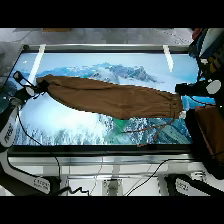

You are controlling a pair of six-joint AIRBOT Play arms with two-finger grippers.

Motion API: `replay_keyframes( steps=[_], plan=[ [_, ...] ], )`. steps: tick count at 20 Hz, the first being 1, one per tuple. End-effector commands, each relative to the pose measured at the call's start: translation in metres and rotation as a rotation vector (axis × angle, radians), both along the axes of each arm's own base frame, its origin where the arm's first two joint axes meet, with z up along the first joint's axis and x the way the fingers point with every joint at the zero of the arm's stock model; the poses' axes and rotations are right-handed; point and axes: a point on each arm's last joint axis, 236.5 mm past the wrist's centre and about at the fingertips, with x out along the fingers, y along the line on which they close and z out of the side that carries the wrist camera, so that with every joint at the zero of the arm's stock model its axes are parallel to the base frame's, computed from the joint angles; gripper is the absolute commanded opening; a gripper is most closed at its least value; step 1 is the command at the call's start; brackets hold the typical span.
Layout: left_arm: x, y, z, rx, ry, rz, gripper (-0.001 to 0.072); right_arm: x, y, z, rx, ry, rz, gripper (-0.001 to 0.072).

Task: Fold the clothes and pants, and hang the long-sleeved shirts on hangers.

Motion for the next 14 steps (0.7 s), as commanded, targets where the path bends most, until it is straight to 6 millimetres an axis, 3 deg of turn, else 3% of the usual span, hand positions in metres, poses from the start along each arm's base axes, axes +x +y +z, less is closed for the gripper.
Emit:
replay_keyframes(
  steps=[1,4,9,12,14],
  plan=[
    [-0.048,0.001,-0.003,0.151,0.237,-0.108,0.002,0.027,0.044,0.027,0.147,-0.143,0.012,0.0024],
    [-0.076,-0.006,-0.009,0.151,0.297,-0.12,0.002,0.037,0.118,0.025,0.217,-0.171,0.116,0.0023],
    [-0.144,-0.006,-0.021,0.165,0.346,-0.111,0.0021,0.022,0.246,-0.022,0.294,-0.076,0.292,0.0022],
    [-0.179,0.012,-0.022,0.133,0.321,-0.017,0.0021,0.004,0.295,-0.036,0.314,-0.045,0.369,0.0022],
    [-0.202,0.027,-0.031,0.092,0.353,0.054,0.0021,-0.002,0.311,-0.035,0.314,-0.054,0.398,0.0022]
  ],
)
